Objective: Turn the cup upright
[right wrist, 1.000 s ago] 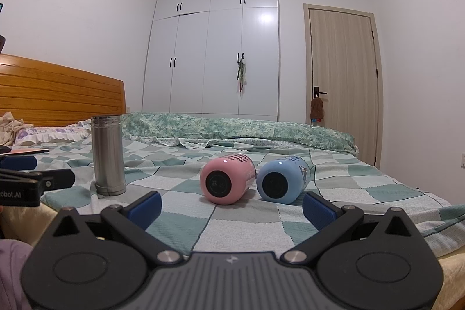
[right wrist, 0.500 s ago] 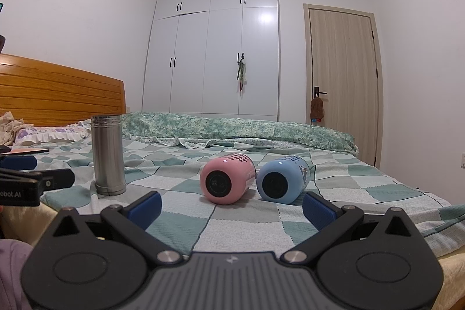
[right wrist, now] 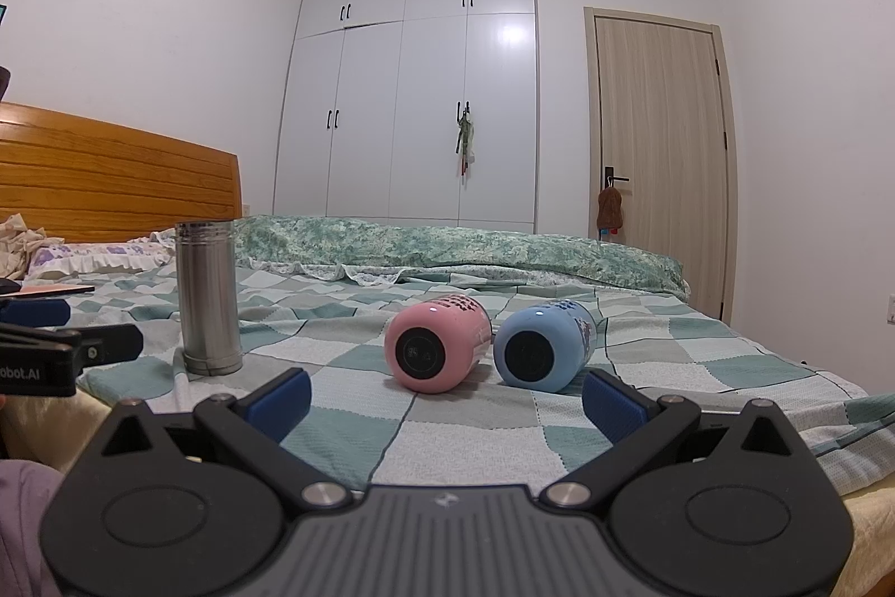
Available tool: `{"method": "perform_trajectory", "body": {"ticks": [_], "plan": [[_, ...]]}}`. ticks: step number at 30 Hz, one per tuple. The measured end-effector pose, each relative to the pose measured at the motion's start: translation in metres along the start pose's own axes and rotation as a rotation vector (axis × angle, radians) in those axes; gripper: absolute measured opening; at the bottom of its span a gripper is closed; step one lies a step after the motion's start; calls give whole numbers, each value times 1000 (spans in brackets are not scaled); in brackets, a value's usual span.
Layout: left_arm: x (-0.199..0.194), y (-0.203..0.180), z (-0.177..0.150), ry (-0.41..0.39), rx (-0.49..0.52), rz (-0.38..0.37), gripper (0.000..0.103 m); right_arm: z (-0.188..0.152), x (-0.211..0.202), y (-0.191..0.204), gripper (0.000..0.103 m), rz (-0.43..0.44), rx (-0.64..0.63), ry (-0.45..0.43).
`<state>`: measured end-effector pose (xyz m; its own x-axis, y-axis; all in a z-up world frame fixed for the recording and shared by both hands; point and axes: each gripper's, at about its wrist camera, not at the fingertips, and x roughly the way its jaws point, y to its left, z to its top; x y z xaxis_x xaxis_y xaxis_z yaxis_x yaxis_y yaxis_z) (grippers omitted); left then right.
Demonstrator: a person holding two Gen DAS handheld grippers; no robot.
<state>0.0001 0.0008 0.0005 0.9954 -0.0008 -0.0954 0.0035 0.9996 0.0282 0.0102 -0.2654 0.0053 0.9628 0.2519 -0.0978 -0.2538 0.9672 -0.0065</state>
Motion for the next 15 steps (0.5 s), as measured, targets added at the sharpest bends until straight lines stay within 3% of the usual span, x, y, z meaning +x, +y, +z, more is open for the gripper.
{"method": "perform_trajectory", "body": {"ticks": [6,10,15], "plan": [[11,-11,5,82,-47,-51,103,5,7,-2,103,10,8,67],[28,-19,20,107,-8,-87,103,14,15,-15,103,33,39,119],[59,-34,48,123,20,-171,103,27,30,-29,103,-14,8,118]]}}
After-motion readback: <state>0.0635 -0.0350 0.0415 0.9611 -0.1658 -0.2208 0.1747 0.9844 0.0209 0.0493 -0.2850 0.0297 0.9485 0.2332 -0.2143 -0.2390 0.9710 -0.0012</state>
